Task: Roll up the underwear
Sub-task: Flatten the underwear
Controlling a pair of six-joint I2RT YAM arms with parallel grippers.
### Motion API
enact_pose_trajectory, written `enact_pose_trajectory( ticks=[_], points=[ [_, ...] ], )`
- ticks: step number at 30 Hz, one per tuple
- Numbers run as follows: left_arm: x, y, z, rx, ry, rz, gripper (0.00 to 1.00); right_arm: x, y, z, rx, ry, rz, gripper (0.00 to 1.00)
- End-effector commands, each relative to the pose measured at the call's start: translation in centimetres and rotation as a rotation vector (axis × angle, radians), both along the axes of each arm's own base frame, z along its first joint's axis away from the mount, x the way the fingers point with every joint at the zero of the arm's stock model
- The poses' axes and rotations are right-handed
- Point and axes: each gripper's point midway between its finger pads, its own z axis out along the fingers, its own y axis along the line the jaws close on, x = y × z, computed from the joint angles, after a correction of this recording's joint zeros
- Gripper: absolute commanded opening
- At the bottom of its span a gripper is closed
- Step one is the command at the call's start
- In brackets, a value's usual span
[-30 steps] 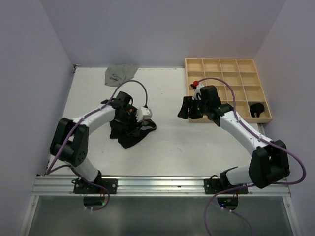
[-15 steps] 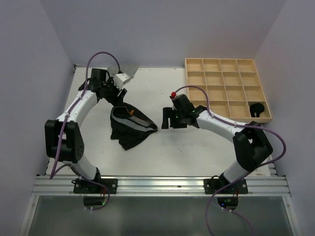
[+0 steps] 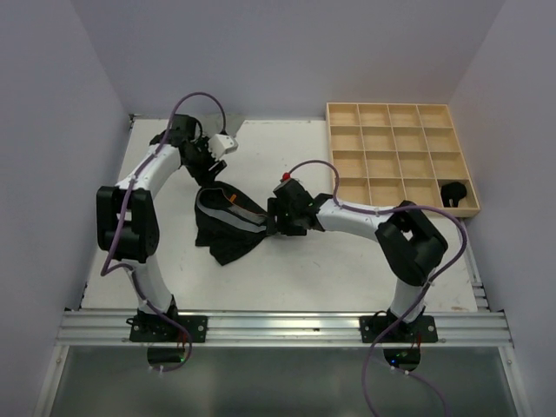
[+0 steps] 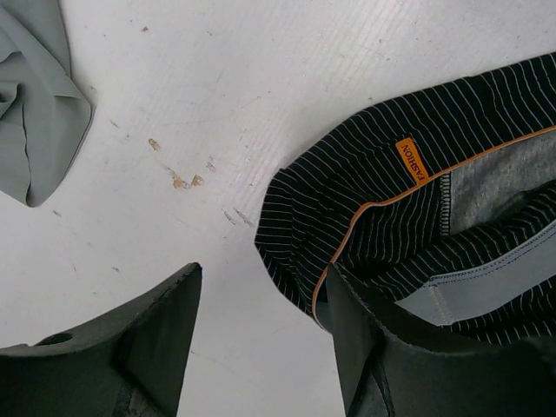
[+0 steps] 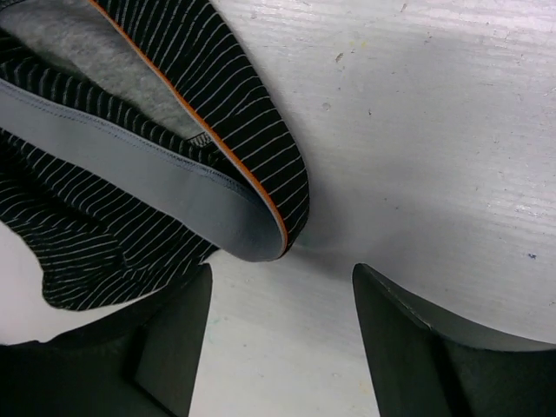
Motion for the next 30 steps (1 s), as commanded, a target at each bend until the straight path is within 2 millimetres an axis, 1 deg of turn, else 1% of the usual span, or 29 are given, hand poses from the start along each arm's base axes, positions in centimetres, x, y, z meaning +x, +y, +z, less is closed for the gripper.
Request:
enact_pose_trajectory(
  ticks=[1,5,6,7,11,14,15,17,18,19,20,21,22,23,24,25,27,28,29,30],
  points=[
    [0.3,0.5,-0.1,0.032,0.009,-0.049,0.63,2.4,0.7,0.9,0.014,-0.064,-0.081,0.69],
    [0.5,0.4,-0.7,0.042,0.015,-0.078,0.63,2.8,0.8,0.3,-0.012,-0.06,-0.072,0.65],
    [0.3,0.3,-1.2,0.041,0.035,-0.087,0.64,2.8,0.8,0.1,-0.017,-0.058,-0.071,0.64],
    [0.4,0.1,-1.1,0.04,0.035,-0.11,0.64,2.7,0.7,0.0,-0.021,-0.056,-0.07,0.62],
    [-0.1,-0.2,-2.0,0.028,0.073,-0.148,0.64,2.5,0.6,-0.8,-0.035,-0.044,-0.063,0.55],
    [-0.3,-0.1,-2.5,0.039,0.084,-0.168,0.63,2.4,0.6,-1.4,-0.042,-0.033,-0.056,0.49],
    [-0.2,-0.1,-2.7,0.043,0.084,-0.167,0.63,2.3,0.5,-1.5,-0.047,-0.033,-0.054,0.44],
    [-0.2,-0.1,-3.4,0.045,0.092,-0.174,0.62,2.4,0.4,-1.7,-0.054,-0.035,-0.052,0.39],
    [-0.3,-0.2,-3.6,0.044,0.097,-0.176,0.61,2.3,0.2,-1.8,-0.063,-0.035,-0.052,0.35],
    [-0.2,-0.1,-3.9,0.045,0.098,-0.172,0.59,2.3,0.1,-1.7,-0.068,-0.038,-0.05,0.33],
    [0.4,-0.2,-3.9,0.042,0.079,-0.166,0.57,2.4,0.0,-1.6,-0.072,-0.043,-0.047,0.31],
    [0.7,-0.2,-3.9,0.038,0.073,-0.145,0.54,2.4,-0.1,-1.5,-0.08,-0.047,-0.045,0.27],
    [1.0,-0.1,-4.0,0.039,0.064,-0.133,0.47,2.4,-0.4,-1.5,-0.092,-0.048,-0.041,0.26],
    [1.7,-0.2,-3.7,0.038,0.032,-0.121,0.43,2.5,-0.3,-1.1,-0.091,-0.057,-0.036,0.24],
    [2.0,-0.2,-3.5,0.034,0.022,-0.104,0.39,2.6,-0.4,-1.0,-0.096,-0.06,-0.033,0.2],
    [2.3,-0.1,-3.4,0.036,0.011,-0.095,0.32,2.6,-0.6,-0.9,-0.11,-0.066,-0.033,0.18],
    [2.6,0.0,-2.9,0.038,-0.006,-0.085,0.26,2.9,-0.9,-0.2,-0.124,-0.087,-0.022,0.13],
    [2.8,0.0,-2.4,0.033,-0.014,-0.084,0.2,3.0,-1.3,-0.1,-0.147,-0.098,-0.015,0.11],
    [3.0,0.1,-1.8,0.033,-0.031,-0.076,0.17,3.1,-1.3,0.5,-0.149,-0.113,-0.011,0.09],
    [3.3,0.3,-1.1,0.03,-0.048,-0.065,0.15,3.2,-1.5,0.8,-0.158,-0.121,-0.01,0.04]
  ],
)
